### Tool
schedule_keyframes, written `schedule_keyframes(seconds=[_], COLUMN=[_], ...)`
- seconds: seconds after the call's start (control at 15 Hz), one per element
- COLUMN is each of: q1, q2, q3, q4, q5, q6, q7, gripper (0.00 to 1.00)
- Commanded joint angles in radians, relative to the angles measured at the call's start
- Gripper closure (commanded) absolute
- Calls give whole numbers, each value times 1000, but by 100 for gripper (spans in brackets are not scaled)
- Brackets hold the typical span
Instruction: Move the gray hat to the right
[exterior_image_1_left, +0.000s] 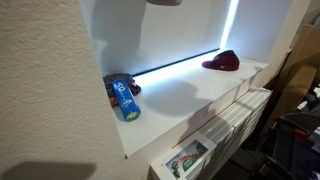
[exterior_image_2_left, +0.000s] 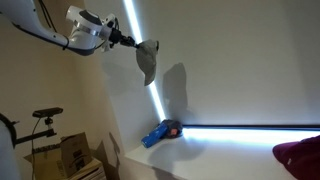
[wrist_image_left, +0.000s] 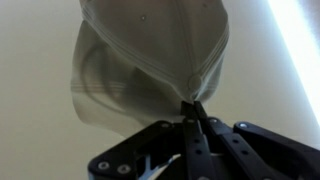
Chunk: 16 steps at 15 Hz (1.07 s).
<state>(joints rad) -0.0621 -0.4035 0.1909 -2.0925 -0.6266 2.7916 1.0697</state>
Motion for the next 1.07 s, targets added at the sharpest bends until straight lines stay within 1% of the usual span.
schedule_keyframes(seconds=[0.0, 0.07, 0.2, 0.33, 0.4, 0.53, 0.6, 0.67, 0.73, 0.8, 0.87, 0.93, 1.0], q1=[-140, -159, -173, -155, -138, -111, -84, -67, 38, 100, 189, 263, 347], q2=[-55, -61, -60, -43, -22, 13, 39, 34, 61, 72, 69, 37, -18], q3=[27, 13, -43, -131, -192, -287, -347, -401, -521, -588, -672, -733, -810], q4=[-14, -26, -66, -122, -158, -219, -250, -302, -332, -372, -415, -467, -513], q5=[-100, -105, -63, 9, 51, 139, 191, 323, 365, 480, 563, 654, 679], q6=[-32, -27, 13, 84, 138, 217, 264, 313, 369, 419, 462, 492, 506], q7=[171, 206, 242, 251, 232, 213, 193, 90, 65, -17, -68, -133, -161], gripper=[99, 99, 99, 99, 99, 99, 99, 99, 99, 99, 99, 99, 99])
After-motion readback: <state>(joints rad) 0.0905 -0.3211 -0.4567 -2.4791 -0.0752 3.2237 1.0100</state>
